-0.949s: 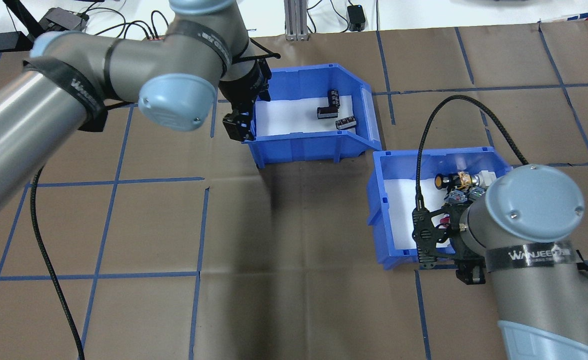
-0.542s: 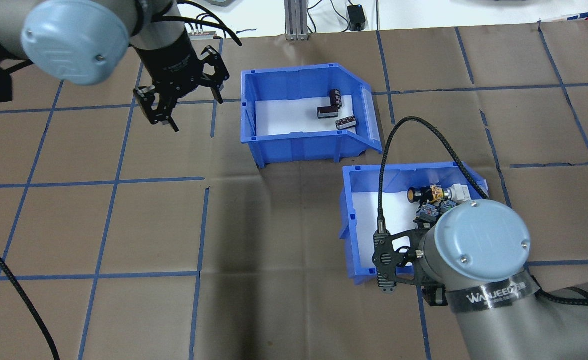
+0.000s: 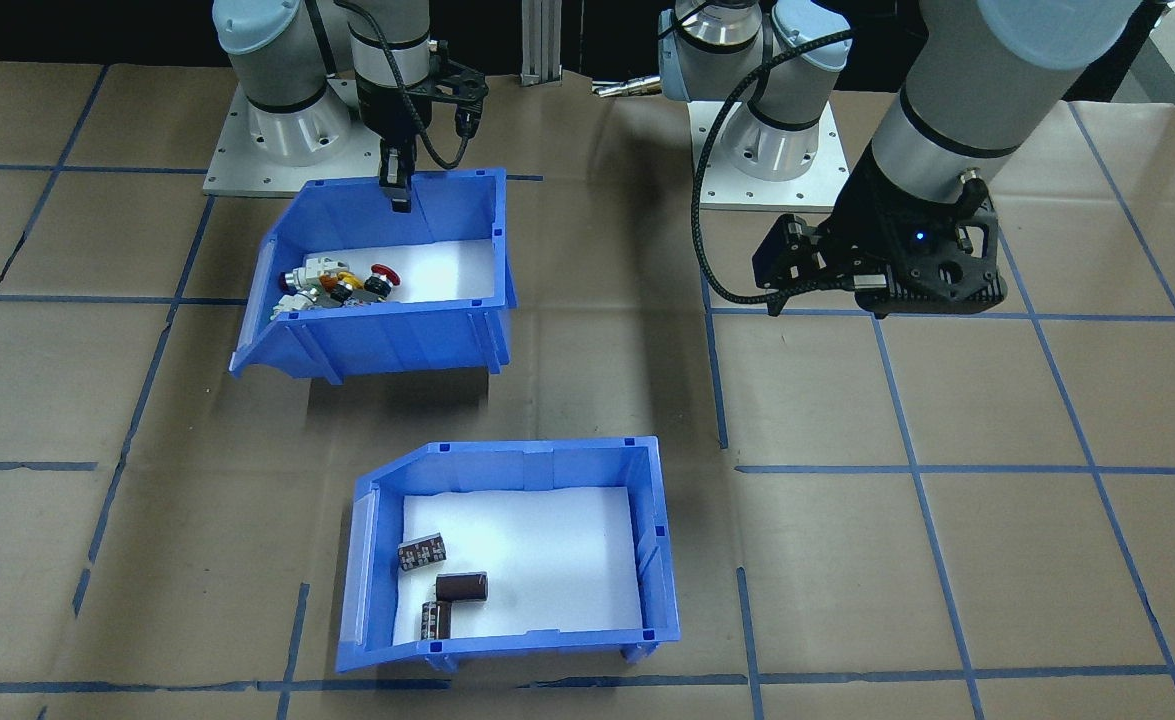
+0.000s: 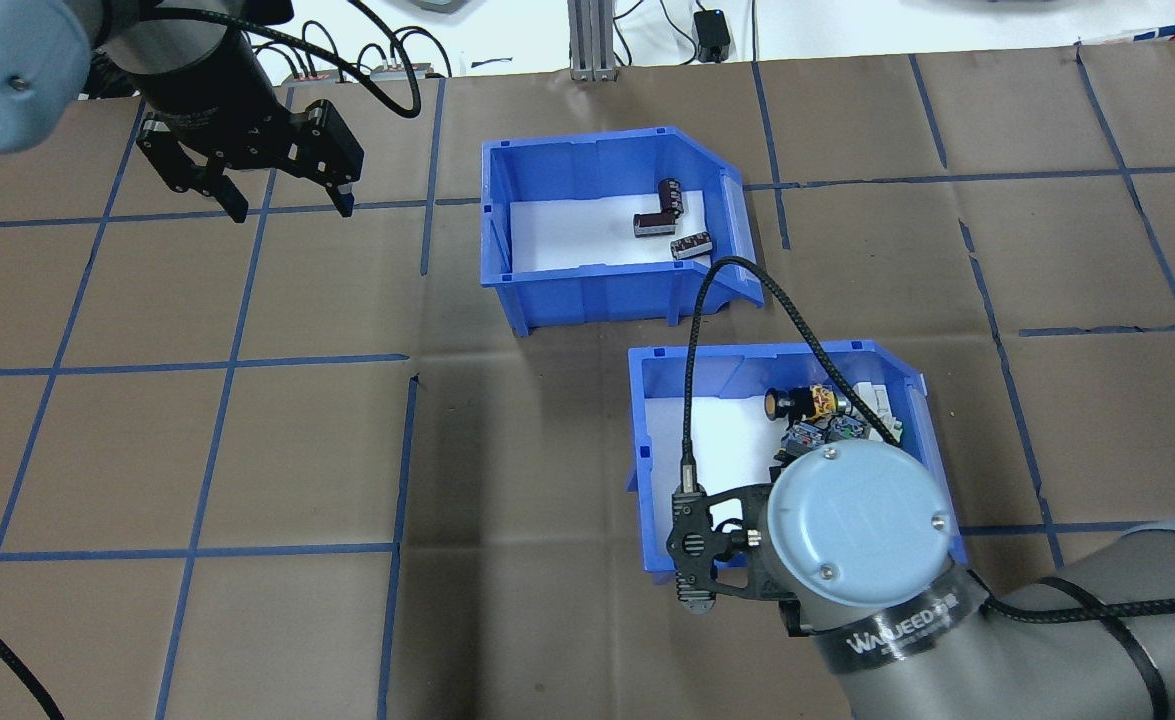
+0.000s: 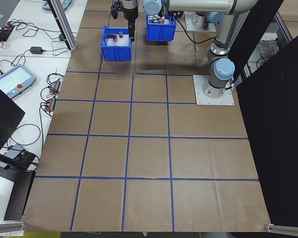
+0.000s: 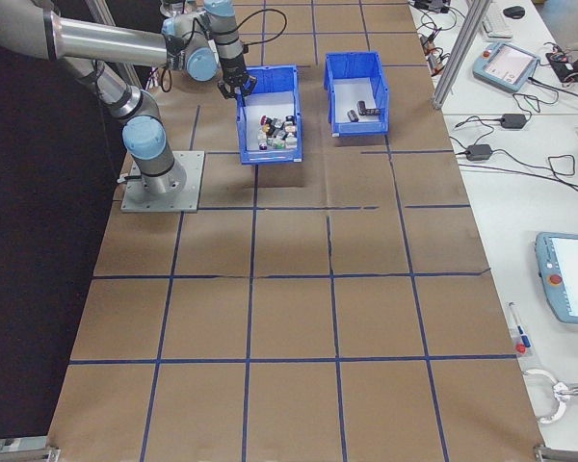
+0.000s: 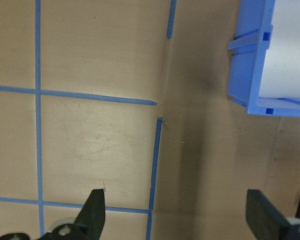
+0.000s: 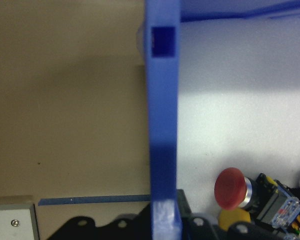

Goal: Place battery box in front

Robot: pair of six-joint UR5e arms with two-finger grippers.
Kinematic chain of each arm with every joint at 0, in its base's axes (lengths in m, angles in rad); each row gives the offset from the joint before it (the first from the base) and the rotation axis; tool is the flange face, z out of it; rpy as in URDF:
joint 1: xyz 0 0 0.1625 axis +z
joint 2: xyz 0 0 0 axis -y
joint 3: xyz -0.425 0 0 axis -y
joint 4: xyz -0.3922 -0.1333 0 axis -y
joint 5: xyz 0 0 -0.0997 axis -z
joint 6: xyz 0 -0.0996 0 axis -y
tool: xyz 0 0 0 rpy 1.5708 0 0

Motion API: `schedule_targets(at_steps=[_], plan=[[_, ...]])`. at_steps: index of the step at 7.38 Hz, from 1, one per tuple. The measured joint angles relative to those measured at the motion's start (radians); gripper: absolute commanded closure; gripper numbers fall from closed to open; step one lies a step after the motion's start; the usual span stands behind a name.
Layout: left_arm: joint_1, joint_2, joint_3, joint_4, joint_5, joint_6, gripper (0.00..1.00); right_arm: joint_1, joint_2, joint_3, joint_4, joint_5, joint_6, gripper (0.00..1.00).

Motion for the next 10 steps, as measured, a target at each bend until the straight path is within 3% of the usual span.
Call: schedule_targets(at_steps=[2, 4, 7, 8, 9, 10], plan=[[0.002, 0.008, -0.001, -0.003, 0.002, 0.045, 0.0, 0.123, 0.133, -0.08, -0.009, -0.034, 0.116, 1.0], [0.003, 0.014, -0.001, -0.004, 0.025, 0.05, 0.0, 0.221, 0.252, -0.118, -0.079, -0.058, 0.219, 1.0], [0.003, 0.025, -0.004, -0.006, 0.096, 0.05, 0.0, 0.274, 0.295, -0.131, -0.109, -0.064, 0.27, 1.0], [0.003, 0.025, -0.004, -0.004, 0.098, 0.05, 0.0, 0.276, 0.298, -0.132, -0.106, -0.063, 0.273, 0.79], [0.002, 0.027, -0.004, -0.004, 0.098, 0.05, 0.0, 0.276, 0.302, -0.132, -0.104, -0.064, 0.274, 0.01], [0.002, 0.029, -0.001, -0.004, 0.098, 0.05, 0.0, 0.274, 0.304, -0.132, -0.103, -0.063, 0.273, 0.0]])
